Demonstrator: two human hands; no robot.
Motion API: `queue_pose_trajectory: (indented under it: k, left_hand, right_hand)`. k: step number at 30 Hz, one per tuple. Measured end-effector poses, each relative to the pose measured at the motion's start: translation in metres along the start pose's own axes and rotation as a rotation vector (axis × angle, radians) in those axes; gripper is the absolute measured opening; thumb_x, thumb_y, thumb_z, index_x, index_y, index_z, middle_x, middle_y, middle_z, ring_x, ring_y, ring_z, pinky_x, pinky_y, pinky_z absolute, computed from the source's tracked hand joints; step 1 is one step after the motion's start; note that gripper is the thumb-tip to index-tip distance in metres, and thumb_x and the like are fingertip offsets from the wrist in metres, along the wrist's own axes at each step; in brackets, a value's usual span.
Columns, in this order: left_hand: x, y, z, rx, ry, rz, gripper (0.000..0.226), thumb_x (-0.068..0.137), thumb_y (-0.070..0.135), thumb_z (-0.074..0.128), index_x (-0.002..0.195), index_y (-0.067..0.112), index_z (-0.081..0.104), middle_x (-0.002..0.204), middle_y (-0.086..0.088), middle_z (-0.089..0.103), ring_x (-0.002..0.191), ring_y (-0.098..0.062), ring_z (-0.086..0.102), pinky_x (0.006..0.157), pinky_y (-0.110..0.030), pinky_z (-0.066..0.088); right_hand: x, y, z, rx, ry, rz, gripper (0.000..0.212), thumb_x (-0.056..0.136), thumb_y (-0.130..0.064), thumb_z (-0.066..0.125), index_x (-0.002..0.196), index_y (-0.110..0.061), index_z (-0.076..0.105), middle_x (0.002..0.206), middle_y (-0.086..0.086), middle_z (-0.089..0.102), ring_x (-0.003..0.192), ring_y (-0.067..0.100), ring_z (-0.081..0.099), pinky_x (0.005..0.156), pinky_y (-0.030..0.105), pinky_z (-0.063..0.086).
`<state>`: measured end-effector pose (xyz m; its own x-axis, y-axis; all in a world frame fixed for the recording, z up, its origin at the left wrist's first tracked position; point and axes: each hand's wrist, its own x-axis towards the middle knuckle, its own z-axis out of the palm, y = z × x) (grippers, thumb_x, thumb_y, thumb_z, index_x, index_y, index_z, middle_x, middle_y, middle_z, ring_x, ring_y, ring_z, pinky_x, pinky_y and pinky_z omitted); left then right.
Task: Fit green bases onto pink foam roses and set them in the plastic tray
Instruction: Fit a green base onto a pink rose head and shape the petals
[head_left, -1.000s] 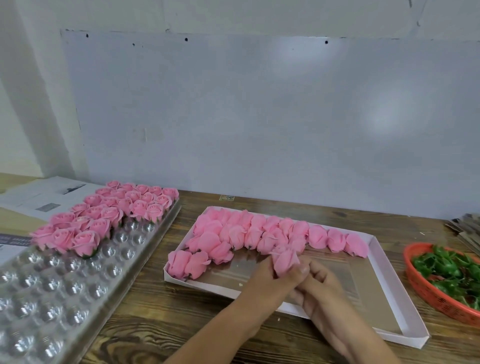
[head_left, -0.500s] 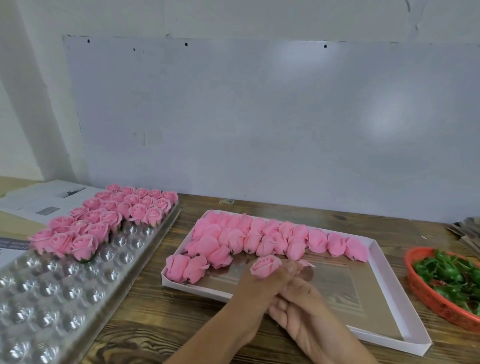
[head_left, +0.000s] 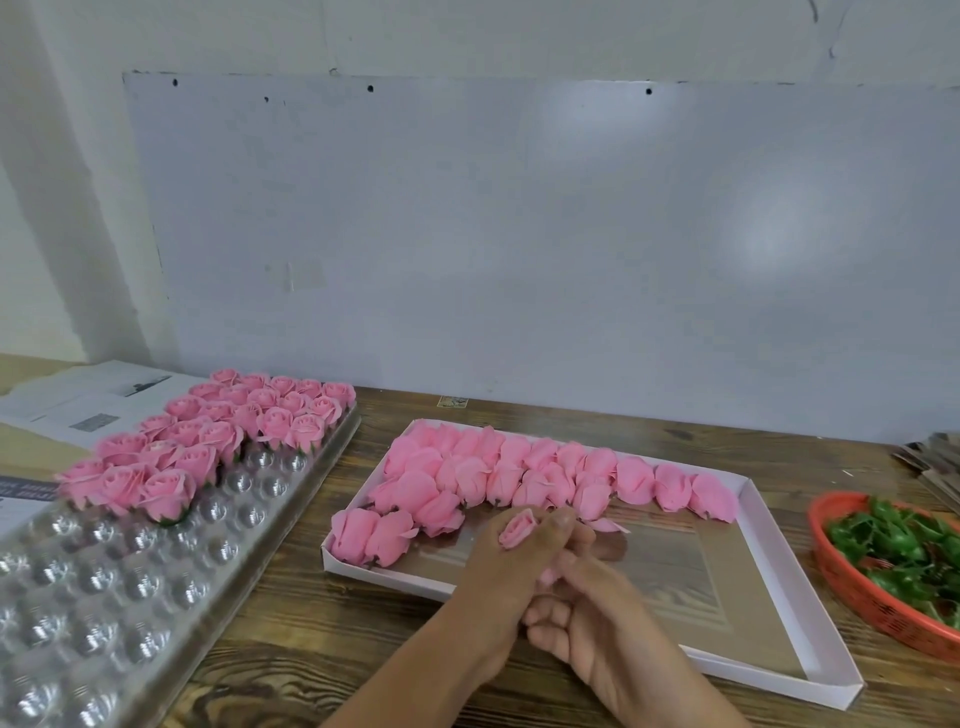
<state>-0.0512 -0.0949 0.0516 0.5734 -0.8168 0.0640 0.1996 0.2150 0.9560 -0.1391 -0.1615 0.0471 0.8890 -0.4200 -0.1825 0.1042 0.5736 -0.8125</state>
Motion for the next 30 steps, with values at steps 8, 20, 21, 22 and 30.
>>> queue_pose_trajectory:
  k: [8, 20, 21, 22, 30]
  left_hand:
    - [-0.002, -0.001, -0.002, 0.091, -0.085, 0.040, 0.036, 0.073, 0.065, 0.073, 0.076, 0.029, 0.073, 0.090, -0.010, 0.077, 0.046, -0.020, 0.050, 0.044, -0.021, 0.043]
    - [0.000, 0.000, -0.003, 0.055, -0.051, 0.066, 0.075, 0.065, 0.070, 0.081, 0.096, 0.005, 0.063, 0.112, -0.005, 0.076, 0.103, -0.022, 0.074, 0.075, -0.032, 0.060]
    - [0.000, 0.000, -0.003, 0.053, -0.050, 0.064, 0.077, 0.064, 0.070, 0.080, 0.097, 0.004, 0.063, 0.113, -0.004, 0.076, 0.104, -0.022, 0.073, 0.075, -0.031, 0.060]
    - [0.001, 0.000, -0.004, 0.054, -0.050, 0.069, 0.075, 0.065, 0.070, 0.080, 0.098, 0.004, 0.064, 0.113, -0.004, 0.076, 0.104, -0.021, 0.073, 0.075, -0.030, 0.060]
    - [0.006, -0.003, -0.015, 0.181, -0.130, 0.177, 0.015, 0.079, 0.031, 0.084, 0.091, 0.028, 0.074, 0.108, -0.005, 0.076, 0.090, -0.017, 0.073, 0.075, -0.026, 0.057]
  right_hand:
    - [0.001, 0.003, -0.004, -0.039, 0.002, 0.080, 0.048, 0.077, -0.050, 0.066, 0.088, -0.004, 0.064, 0.055, 0.014, 0.049, 0.046, 0.021, 0.052, 0.042, 0.029, 0.042]
    - [-0.002, -0.004, -0.004, -0.071, 0.040, -0.136, 0.054, 0.067, -0.026, 0.072, 0.110, 0.004, 0.060, 0.082, 0.019, 0.067, 0.064, 0.022, 0.064, 0.054, 0.028, 0.056]
    - [-0.003, -0.003, -0.005, -0.048, 0.038, -0.142, 0.046, 0.070, -0.019, 0.070, 0.108, 0.005, 0.061, 0.084, 0.021, 0.068, 0.065, 0.024, 0.066, 0.055, 0.029, 0.056]
    - [-0.003, -0.003, -0.006, -0.029, 0.042, -0.141, 0.040, 0.072, -0.016, 0.069, 0.106, 0.005, 0.062, 0.083, 0.022, 0.068, 0.064, 0.024, 0.066, 0.054, 0.029, 0.057]
    - [-0.002, -0.008, -0.013, -0.084, 0.164, -0.173, 0.032, 0.078, -0.027, 0.065, 0.092, 0.002, 0.065, 0.062, 0.013, 0.056, 0.046, 0.016, 0.053, 0.040, 0.023, 0.045]
